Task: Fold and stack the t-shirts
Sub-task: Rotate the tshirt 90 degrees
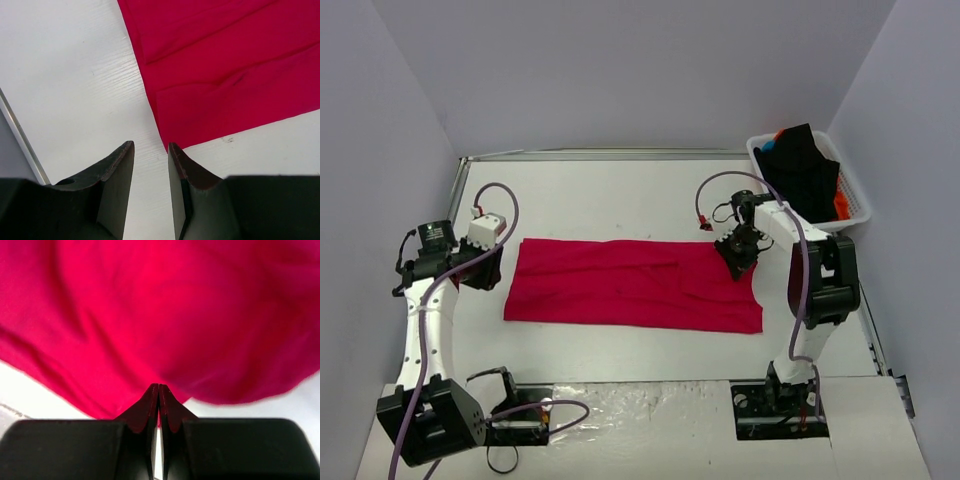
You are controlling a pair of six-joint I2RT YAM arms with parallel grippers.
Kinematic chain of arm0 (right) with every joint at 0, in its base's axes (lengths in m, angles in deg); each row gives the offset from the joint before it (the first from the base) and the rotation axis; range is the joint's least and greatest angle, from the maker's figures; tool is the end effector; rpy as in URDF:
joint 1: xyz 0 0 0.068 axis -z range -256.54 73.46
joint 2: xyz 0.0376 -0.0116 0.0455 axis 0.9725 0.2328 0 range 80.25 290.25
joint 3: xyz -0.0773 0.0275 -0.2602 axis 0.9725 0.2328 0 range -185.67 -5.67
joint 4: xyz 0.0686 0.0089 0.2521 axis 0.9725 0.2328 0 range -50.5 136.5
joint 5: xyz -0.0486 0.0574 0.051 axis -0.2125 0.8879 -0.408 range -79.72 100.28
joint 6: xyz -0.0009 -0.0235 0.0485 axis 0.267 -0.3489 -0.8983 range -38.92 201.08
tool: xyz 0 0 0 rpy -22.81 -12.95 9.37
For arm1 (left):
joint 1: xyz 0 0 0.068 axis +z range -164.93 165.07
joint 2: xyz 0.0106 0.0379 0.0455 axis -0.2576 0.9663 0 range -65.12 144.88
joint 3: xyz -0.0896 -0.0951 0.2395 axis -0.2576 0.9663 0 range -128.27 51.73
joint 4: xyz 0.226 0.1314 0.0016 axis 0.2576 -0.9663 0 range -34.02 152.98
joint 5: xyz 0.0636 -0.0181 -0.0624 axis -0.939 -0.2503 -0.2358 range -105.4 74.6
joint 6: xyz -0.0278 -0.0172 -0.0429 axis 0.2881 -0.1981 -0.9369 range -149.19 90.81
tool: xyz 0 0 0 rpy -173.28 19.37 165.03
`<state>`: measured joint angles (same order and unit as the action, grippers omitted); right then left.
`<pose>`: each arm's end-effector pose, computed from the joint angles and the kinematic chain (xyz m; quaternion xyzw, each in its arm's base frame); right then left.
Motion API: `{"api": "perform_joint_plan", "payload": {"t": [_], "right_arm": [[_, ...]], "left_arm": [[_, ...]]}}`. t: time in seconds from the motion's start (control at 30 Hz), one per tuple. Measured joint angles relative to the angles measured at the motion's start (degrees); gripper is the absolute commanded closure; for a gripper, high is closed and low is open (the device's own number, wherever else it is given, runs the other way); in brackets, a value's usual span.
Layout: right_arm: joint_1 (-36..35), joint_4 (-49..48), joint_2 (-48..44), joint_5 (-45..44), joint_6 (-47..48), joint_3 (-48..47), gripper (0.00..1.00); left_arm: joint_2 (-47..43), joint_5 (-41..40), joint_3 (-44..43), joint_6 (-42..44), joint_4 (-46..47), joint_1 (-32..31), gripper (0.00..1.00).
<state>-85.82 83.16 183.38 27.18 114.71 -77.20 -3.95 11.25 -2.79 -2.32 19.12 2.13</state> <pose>0.3414 0.0663 0.1889 -0.3763 0.9061 0.1157 0.1547 0.2057 0.0464 0.2943 0.1560 0.9058 -0.0782 0.3860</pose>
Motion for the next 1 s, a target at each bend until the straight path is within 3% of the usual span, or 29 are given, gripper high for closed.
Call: {"api": "perform_joint_plan", "payload": {"t": [0.17,0.4,0.57,0.7,0.87,1.0], "right_arm": [[-0.2,-0.6,8.2,-1.3,0.1,-2.6,1.00],[-0.2,8.2,17.1,-1.7,-0.8,-12.3,1.00],[-0.6,15.5,27.0,-3.2,-2.5,-28.1,1.00],[-1.2,17.1,36.7,-5.0,-3.6,-48.4,1.00],[-3.2,6.2,49.5,-6.8,-3.9,-73.9,1.00],[-6.1,-9.3,50.3,-8.2,-3.5,-71.9,1.00]], "left_arm": [[0.0,-0.6,0.0,-0.1,0.3,0.0,0.68],[-0.9,-1.7,0.9,-0.4,1.4,0.0,0.68],[0.4,-3.7,0.9,-1.4,3.0,0.0,0.68],[4.6,-5.0,0.3,-2.4,3.9,0.0,0.68],[9.0,-6.2,-2.4,-3.8,4.5,0.0,0.68],[8.7,-6.6,-3.1,-4.6,6.4,0.0,0.67]]}}
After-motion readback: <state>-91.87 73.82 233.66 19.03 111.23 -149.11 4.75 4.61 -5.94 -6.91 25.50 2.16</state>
